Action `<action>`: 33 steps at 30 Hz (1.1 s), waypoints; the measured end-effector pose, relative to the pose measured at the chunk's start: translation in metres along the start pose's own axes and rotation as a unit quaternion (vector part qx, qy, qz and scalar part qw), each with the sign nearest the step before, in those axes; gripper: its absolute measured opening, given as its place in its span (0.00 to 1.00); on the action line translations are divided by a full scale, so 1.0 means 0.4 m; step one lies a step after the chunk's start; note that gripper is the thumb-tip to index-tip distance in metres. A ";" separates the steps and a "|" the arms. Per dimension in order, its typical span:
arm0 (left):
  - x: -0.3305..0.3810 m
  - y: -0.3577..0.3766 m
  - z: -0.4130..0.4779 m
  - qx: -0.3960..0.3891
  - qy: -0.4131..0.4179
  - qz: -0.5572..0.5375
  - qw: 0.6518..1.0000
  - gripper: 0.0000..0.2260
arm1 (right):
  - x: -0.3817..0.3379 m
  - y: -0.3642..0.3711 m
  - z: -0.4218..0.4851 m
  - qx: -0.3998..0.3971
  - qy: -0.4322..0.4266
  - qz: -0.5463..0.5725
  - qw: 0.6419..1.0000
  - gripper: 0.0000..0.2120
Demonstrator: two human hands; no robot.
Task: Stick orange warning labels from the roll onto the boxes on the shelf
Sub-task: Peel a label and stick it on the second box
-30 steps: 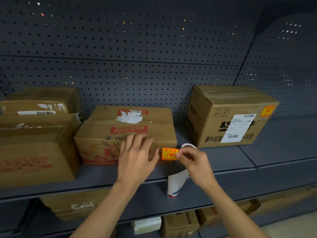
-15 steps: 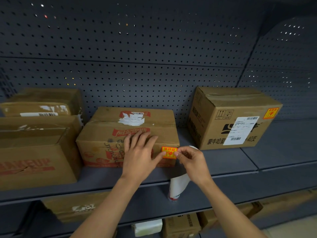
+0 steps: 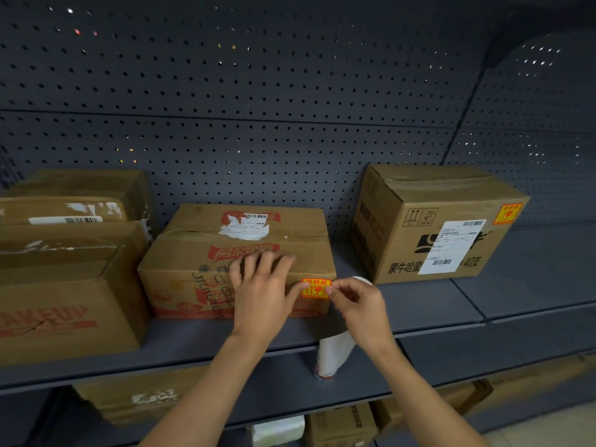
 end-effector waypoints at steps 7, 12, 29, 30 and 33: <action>0.000 -0.004 0.005 0.008 -0.006 -0.001 1.000 0.21 | -0.046 -0.014 -0.016 0.029 -0.114 -0.202 0.972 0.04; 0.000 -0.005 0.006 0.011 -0.009 -0.012 1.000 0.20 | -0.043 -0.023 -0.007 0.013 -0.112 -0.238 0.965 0.07; -0.006 0.003 -0.001 0.020 0.008 -0.019 1.000 0.22 | -0.058 0.007 0.024 -0.020 -0.164 -0.199 0.966 0.17; -0.007 0.005 -0.002 0.015 0.012 -0.015 1.000 0.23 | -0.055 0.007 0.024 -0.028 -0.164 -0.194 0.967 0.18; -0.006 0.007 -0.005 0.011 0.018 -0.006 1.000 0.25 | -0.041 0.012 0.023 -0.059 -0.158 -0.187 0.968 0.20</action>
Point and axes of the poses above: each hand's wrist, its own z-axis towards the middle knuckle, its own y-axis out of the palm, x = y × z, the point moved 8 cm from there along z, towards the middle knuckle, and after that the axes turned 1 degree about y, right-handed, at the moved point
